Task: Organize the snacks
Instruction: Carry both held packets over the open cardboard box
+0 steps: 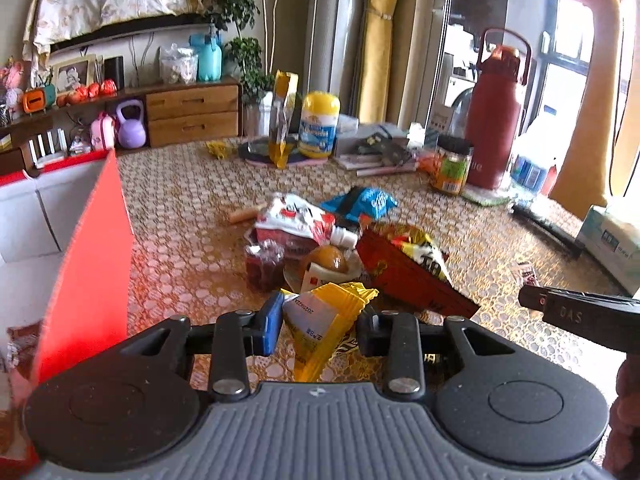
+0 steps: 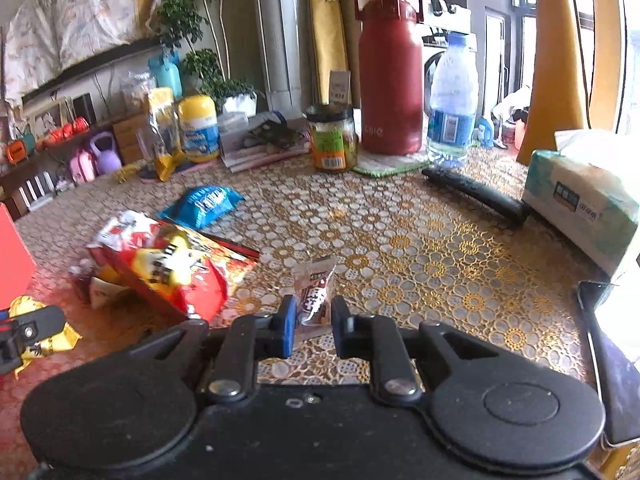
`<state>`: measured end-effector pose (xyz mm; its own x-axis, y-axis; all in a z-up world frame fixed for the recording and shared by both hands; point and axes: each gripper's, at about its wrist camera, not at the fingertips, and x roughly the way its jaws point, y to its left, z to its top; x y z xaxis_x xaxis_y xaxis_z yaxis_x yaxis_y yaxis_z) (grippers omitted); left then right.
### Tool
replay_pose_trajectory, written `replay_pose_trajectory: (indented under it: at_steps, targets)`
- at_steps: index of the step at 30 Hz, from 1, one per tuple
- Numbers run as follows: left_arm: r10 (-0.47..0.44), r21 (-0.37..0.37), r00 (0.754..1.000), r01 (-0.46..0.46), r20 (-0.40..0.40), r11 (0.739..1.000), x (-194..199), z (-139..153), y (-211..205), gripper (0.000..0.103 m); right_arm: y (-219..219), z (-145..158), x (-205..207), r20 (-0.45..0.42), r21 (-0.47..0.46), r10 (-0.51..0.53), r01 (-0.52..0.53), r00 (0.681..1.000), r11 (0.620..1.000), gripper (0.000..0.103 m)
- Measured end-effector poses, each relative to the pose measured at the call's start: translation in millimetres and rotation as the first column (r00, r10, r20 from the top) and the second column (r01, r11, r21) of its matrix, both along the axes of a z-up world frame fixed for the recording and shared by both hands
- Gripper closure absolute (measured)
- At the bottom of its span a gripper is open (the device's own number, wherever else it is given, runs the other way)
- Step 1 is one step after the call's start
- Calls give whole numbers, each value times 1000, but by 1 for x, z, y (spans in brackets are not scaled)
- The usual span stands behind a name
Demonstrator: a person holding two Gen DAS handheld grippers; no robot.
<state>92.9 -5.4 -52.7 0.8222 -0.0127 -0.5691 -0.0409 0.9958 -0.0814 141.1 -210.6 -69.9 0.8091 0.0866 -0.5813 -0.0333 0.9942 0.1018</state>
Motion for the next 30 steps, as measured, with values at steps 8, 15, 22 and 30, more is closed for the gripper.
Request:
replay_pose_trajectory:
  at_steps: [8, 15, 22, 30]
  targets:
    - [5, -6, 998, -4, 64, 1000, -25, 31, 9, 67, 14, 32, -27, 60, 35, 48, -51, 997, 998, 86]
    - [32, -15, 989, -30, 143, 999, -52, 65, 27, 67, 40, 64, -46, 131, 51, 137, -145, 982, 988, 86]
    - [104, -19, 979, -102, 176, 995, -72, 84, 63, 67, 79, 83, -59, 167, 46, 253, -264, 953, 963, 86]
    - [215, -17, 962, -216, 169, 976, -87, 94, 116, 67, 134, 97, -68, 184, 27, 400, -411, 898, 911, 86]
